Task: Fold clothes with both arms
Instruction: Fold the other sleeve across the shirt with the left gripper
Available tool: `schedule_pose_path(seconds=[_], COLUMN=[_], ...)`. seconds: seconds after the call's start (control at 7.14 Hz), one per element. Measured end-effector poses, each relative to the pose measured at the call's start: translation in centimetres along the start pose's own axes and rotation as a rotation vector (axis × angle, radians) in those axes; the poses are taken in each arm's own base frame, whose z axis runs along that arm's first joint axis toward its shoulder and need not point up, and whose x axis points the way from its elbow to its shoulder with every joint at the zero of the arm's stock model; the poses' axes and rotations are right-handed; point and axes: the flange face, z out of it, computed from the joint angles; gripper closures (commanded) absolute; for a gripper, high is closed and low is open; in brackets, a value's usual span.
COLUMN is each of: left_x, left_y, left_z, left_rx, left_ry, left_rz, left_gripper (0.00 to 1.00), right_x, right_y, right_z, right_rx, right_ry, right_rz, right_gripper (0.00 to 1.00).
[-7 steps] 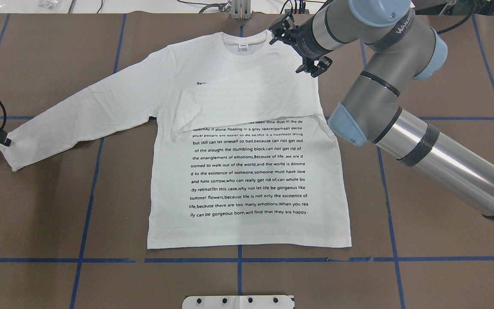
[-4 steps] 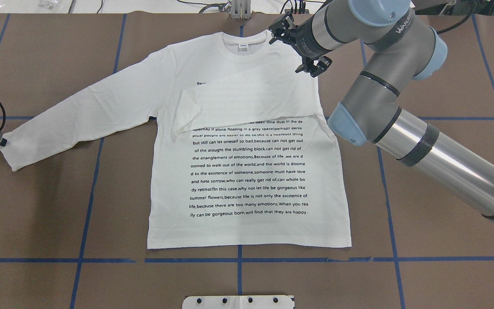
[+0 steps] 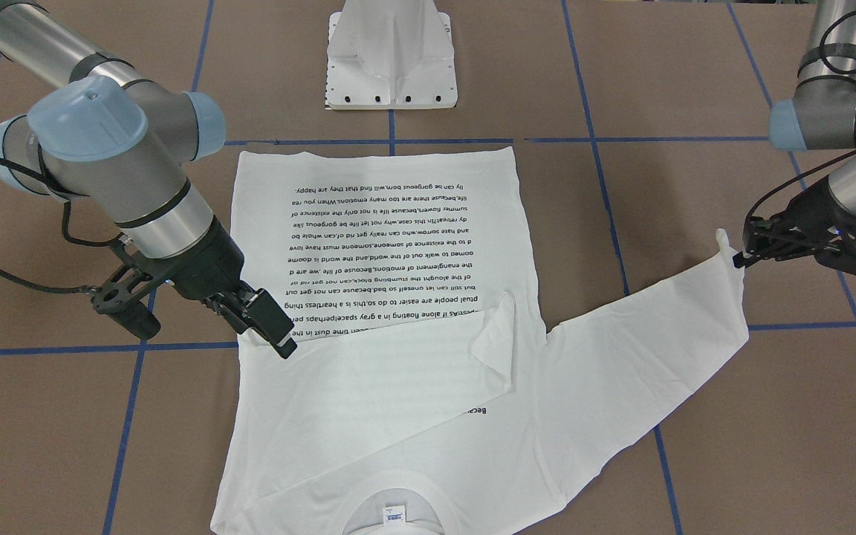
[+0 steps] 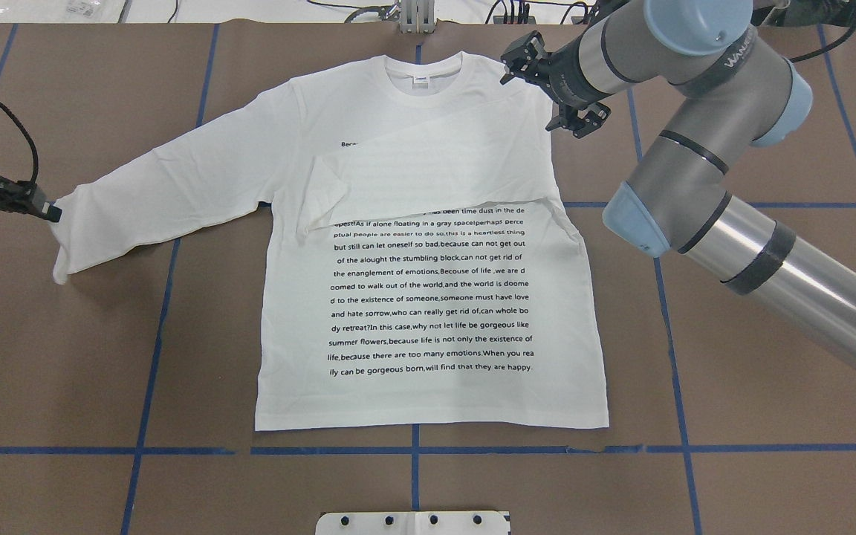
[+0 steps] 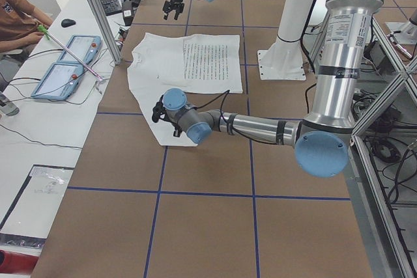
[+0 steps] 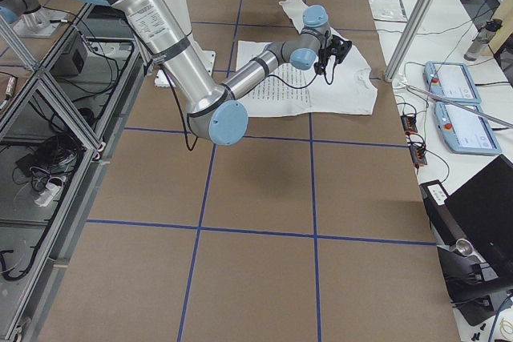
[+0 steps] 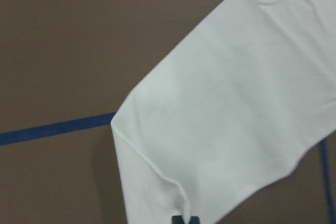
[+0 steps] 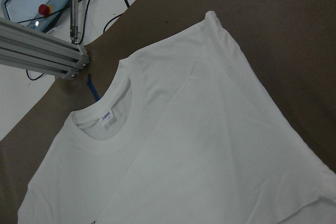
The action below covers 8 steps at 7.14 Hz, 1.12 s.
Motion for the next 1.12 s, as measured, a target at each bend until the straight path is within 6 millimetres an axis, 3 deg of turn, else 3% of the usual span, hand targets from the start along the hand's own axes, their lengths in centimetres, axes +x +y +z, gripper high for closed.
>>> schedule_pose_path(seconds=[0.14, 0.56, 0.98, 1.12], left_x=[6.8, 28.5, 46.9, 51.7], left_y=[-1.6, -4.9, -11.4, -11.7], left_z=[-0.4, 3.8, 6.5, 9.1], left_rx=[0.016, 0.043, 0.139, 0.174], left_ry=[0.065, 0.205, 0.282, 0.276], left_rz=[-0.045, -0.19, -0.316, -0.335], left_gripper=[1.0, 1.0, 1.0, 1.0], right_x=[2.5, 11.0, 20.5, 22.8], right_y=[-1.7, -7.0, -12.1, -13.7], right_z=[-0.1, -1.0, -3.7, -5.0], right_rx=[0.017, 0.061, 0.08, 0.069], right_ry=[0.025, 0.101, 0.128, 0.137], right_rz=[-0.06, -0.196, -0.254, -0.278], right_gripper=[0.0, 0.0, 0.0, 0.0])
